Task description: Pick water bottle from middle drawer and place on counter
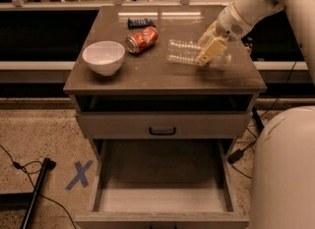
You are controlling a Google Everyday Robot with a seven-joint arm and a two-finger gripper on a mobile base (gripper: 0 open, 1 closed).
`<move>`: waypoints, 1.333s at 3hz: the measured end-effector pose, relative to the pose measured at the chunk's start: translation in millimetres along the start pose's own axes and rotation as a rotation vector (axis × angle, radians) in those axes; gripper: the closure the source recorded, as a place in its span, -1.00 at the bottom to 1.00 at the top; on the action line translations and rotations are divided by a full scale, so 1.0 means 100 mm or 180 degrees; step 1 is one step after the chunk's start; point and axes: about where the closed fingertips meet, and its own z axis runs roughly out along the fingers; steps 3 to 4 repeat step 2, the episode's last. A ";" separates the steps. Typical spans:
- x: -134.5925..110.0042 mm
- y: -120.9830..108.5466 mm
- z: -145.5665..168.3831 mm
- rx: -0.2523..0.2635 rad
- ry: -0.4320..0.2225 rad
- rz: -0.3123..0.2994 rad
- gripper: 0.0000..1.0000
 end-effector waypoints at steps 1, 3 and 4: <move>-0.01 -0.02 0.03 0.0003 -0.0008 -0.0001 -1.00; -0.01 -0.02 0.03 0.0003 -0.0008 -0.0001 -1.00; -0.01 -0.02 0.03 0.0003 -0.0008 -0.0001 -1.00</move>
Offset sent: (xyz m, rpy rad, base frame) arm 0.0022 0.0023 -0.0020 0.0022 -0.0013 0.0001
